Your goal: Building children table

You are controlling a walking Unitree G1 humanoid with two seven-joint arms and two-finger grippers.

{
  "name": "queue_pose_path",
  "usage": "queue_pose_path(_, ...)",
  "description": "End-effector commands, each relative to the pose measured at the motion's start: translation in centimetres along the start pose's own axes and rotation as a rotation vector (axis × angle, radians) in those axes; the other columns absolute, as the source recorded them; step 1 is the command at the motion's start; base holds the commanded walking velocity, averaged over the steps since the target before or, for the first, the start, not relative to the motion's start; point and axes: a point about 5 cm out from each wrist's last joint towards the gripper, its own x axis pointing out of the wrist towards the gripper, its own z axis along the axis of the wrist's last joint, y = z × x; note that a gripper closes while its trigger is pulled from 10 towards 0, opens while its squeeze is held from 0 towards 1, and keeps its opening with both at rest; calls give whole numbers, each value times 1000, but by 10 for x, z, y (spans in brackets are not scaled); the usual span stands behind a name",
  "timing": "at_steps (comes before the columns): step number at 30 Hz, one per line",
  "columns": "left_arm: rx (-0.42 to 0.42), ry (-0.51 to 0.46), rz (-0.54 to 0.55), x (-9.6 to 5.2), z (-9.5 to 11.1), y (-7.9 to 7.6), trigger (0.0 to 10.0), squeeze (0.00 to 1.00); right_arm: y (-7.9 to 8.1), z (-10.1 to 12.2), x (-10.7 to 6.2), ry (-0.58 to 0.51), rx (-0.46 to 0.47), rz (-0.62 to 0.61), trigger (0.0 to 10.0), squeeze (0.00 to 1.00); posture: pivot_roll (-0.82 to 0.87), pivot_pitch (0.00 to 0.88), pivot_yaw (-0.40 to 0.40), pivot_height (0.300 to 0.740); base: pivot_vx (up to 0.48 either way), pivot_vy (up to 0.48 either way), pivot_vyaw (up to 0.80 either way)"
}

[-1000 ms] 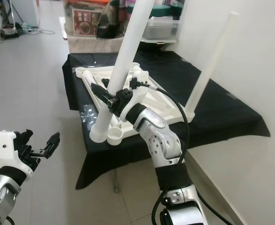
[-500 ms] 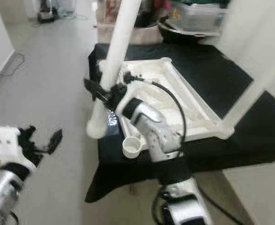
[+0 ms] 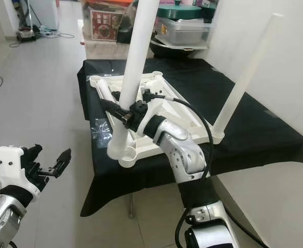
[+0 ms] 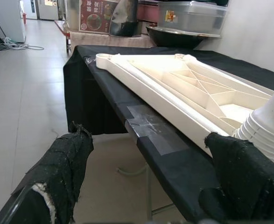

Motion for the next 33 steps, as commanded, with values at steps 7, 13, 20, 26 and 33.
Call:
queue_pose_path(7, 15, 11, -3, -2, -2, 1, 10000, 0, -8, -2, 0, 51, -159, 5, 10000, 0, 96, 0, -90, 740, 0, 0, 0)
queue_pose_path(13, 12, 7, -6, -3, -2, 1, 10000, 0, -6, -8, 2, 88, -229, 44, 10000, 0, 100, 0, -92, 740, 0, 0, 0)
queue_pose_path(20, 10, 3, -9, -4, -1, -1, 10000, 0, -4, -16, 5, 116, -296, 83, 10000, 0, 110, 0, -99, 740, 0, 0, 0)
queue_pose_path(26, 12, 4, -5, -7, -1, 1, 10000, 0, 4, -25, 3, 164, -354, 194, 10000, 0, 111, 0, -100, 740, 0, 0, 0)
queue_pose_path(33, 7, 3, -6, -7, -2, -1, 10000, 0, 18, -36, -8, 238, -322, 368, 10000, 0, 113, 0, -118, 740, 0, 0, 0)
